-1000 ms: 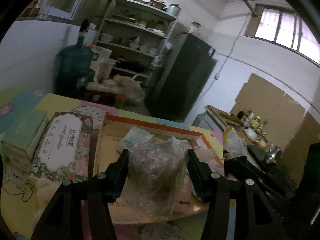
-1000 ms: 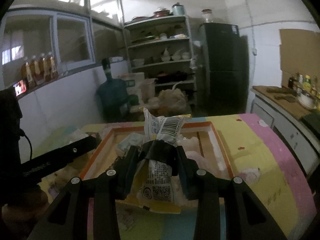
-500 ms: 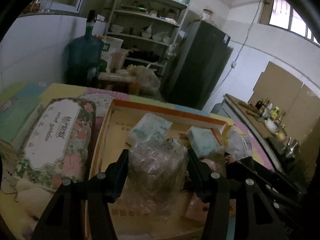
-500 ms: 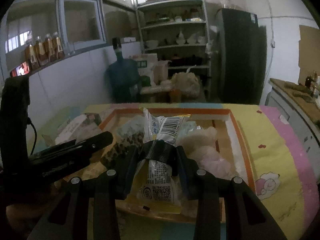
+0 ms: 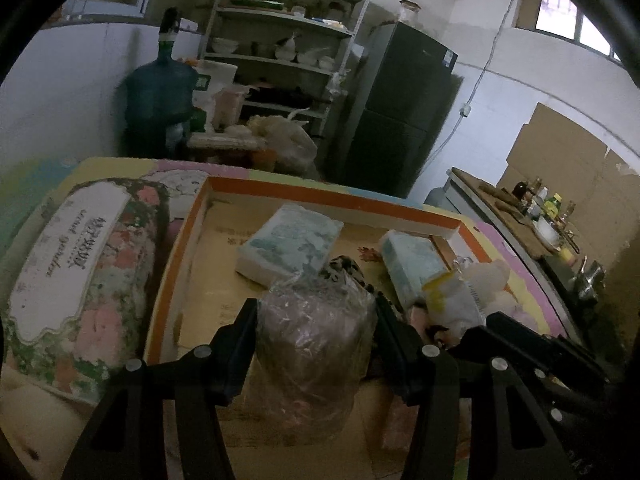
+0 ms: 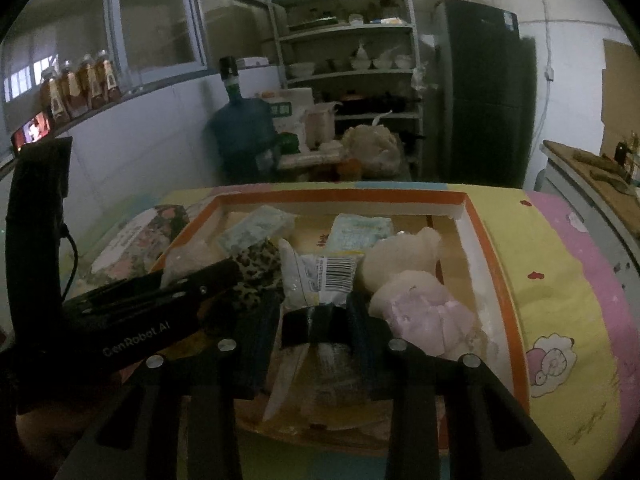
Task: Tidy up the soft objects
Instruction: 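Open both grippers to release the bag and packet into the tray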
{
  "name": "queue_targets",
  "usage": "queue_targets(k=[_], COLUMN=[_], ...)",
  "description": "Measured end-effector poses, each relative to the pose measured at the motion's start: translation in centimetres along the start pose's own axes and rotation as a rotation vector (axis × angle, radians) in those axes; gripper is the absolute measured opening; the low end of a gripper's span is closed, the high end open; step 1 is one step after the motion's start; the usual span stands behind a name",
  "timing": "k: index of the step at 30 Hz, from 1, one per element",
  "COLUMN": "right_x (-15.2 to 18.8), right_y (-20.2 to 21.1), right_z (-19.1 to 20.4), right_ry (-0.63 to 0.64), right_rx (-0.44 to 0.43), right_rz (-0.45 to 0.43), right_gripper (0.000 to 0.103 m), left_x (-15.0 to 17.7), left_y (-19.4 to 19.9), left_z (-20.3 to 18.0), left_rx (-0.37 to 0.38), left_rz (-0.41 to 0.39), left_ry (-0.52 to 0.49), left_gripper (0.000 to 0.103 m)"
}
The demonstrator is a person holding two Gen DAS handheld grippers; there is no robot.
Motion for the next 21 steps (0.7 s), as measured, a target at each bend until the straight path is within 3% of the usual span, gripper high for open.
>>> queue_targets(k=[5, 12, 21], right_x=[-0.3, -0.7, -0.1], right_y=[0.8, 3.7, 7.4], right_z=[-0.5, -1.7, -3.0], right_ry=[-0.038, -0.105, -0.230], right_rx=[-0.022, -0.023, -0.018], right_rz=[-0.038, -0.119, -0.177], right_gripper=[0.038, 0.062, 0.070], left_x=[-0.3, -0.8, -1.2], left_y=[0.7, 2.7, 6.3], left_z=[-0.3, -2.1, -3.4], left_rx=[0.016, 0.043, 0.098], left_rz=[-0.016, -0.087, -0.123], left_ry=[-0.005, -0.073, -0.103], left_gripper=[0.063, 0.087, 0.087])
Point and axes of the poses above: each gripper's, at about its wrist camera, not at the fingertips, and y roughly against the way its jaws point, z to its left, x to its underside, the point moved 7 cm from there along -y, roughly the way its jaws point, and after that the axes turned 15 degrees about x, right-handed, at the moved point
